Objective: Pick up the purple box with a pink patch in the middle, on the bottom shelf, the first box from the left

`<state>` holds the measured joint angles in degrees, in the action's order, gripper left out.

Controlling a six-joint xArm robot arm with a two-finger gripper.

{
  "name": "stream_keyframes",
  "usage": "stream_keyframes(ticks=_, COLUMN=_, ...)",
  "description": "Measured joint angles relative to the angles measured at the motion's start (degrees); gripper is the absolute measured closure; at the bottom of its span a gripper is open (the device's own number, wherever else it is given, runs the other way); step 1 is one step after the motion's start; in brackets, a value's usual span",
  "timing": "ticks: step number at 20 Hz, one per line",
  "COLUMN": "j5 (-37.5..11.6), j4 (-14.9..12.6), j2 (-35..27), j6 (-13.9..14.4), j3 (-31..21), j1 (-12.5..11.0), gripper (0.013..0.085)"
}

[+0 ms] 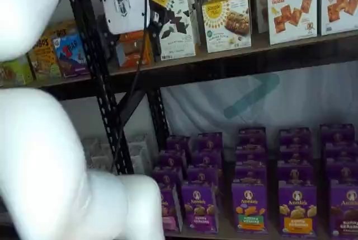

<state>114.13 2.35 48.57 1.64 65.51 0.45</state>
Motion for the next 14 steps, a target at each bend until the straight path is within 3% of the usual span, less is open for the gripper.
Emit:
stream_keyframes(ticks=3, j5=-4.2, j4=-2.9, j2=2.4, j6=1.4, j3=-2.2, j1=2.6, gripper=0.013)
stream_keyframes(ticks=14, j5=-7.5, j4=-1.4, j2=3.2, j6=1.7, j3=-5.7, j1=2.2, gripper=0.013)
